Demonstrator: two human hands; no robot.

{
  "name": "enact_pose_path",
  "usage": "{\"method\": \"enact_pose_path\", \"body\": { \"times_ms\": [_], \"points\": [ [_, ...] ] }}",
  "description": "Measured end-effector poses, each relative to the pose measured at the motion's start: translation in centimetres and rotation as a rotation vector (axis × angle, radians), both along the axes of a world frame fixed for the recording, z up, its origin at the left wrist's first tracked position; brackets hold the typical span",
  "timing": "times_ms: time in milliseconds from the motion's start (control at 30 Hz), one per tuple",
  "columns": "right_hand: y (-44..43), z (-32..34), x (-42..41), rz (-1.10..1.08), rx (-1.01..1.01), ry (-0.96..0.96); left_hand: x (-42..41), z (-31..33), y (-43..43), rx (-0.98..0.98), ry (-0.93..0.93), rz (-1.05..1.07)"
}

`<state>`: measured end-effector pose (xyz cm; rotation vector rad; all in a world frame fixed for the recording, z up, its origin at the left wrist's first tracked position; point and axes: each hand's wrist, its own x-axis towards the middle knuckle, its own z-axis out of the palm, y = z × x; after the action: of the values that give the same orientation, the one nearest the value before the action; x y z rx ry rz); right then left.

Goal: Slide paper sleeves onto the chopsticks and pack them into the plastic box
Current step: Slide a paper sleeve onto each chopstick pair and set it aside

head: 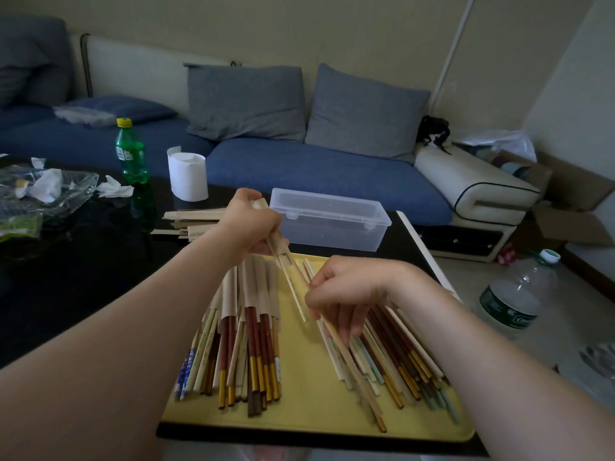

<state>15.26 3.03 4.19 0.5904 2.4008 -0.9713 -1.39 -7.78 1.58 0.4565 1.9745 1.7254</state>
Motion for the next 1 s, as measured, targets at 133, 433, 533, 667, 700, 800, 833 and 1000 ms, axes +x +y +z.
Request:
{"method": "enact_pose_path", "body": {
  "times_ms": [133, 433, 533, 667, 700, 800, 833, 1000],
  "points": [
    [0.0, 0.1, 0.1, 0.035, 0.031, -0.067, -0.1, 0.2, 0.1, -0.007, 0.009, 0.03],
    [0.3, -0.6, -0.2, -0.074, -0.106, 0.1, 0.4, 0.3, 0.2, 0.036, -0.06, -0.107],
    [0.6, -0.6, -0.2, -0.156, -0.212, 0.169, 0.5, 0.4, 0.1, 0.046, -0.08, -0.13],
    [0.9, -1.0, -0.2, -0.271, -0.302, 0.241, 0.2, 0.4, -0.1, 0.045, -0.101, -0.13],
    [1.0, -1.1, -0.3, -0.299, -0.306, 0.269, 0.1, 0.4, -0.2, 0.045, -0.104, -0.133],
    [1.0, -1.4, -0.5, -0.382, -0.314, 0.362, 0.2, 0.4, -0.3, 0.033, -0.104, -0.163],
    [1.0, -1.4, -0.6, -0.405, -0.313, 0.392, 0.2, 0.4, -0.3, 0.026, -0.1, -0.174],
    [1.0, -1.4, -0.7, -0.439, -0.327, 0.41, 0.1, 0.1, 0.0, 0.027, -0.076, -0.123]
  ]
}}
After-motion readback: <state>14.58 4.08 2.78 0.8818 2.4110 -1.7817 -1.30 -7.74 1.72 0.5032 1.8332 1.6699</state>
